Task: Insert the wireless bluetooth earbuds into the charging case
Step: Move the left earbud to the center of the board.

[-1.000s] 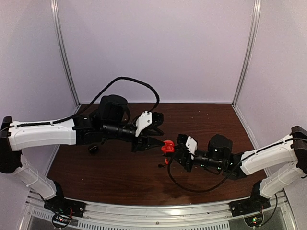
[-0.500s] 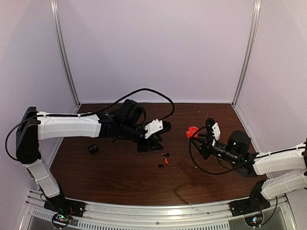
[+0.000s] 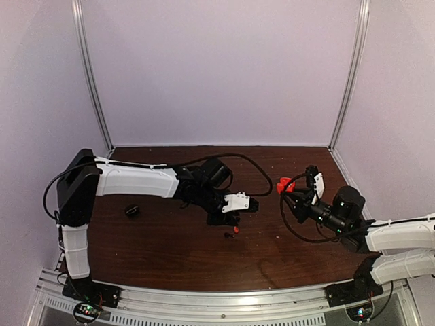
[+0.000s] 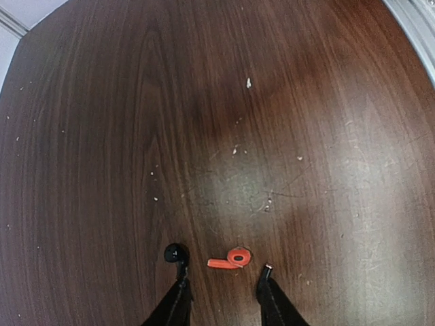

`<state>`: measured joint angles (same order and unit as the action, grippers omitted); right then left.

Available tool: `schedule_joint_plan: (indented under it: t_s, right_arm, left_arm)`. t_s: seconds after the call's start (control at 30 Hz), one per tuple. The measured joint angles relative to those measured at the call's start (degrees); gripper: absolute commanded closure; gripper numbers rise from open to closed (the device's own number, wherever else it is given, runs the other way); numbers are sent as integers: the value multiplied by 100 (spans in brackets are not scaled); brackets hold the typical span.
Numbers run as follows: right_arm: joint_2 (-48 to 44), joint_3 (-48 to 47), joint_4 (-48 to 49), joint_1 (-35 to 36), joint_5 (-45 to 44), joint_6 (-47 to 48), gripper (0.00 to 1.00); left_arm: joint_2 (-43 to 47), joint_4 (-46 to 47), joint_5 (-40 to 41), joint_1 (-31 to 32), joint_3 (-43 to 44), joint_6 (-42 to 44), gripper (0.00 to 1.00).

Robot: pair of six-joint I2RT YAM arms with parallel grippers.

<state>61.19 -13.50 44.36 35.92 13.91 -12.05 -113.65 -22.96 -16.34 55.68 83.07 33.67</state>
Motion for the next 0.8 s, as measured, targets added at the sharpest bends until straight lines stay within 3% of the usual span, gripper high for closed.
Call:
schedule_joint_plan:
  t_s: [0.37, 0.8]
  right_arm:
    - [-83, 61, 24, -61, 109, -79, 93]
    - [-83, 83, 42, -70, 140, -149, 93]
  left_arm:
    - [-986, -275, 437, 57, 671, 483, 63]
    - [-1193, -409, 452, 57, 866, 570, 69]
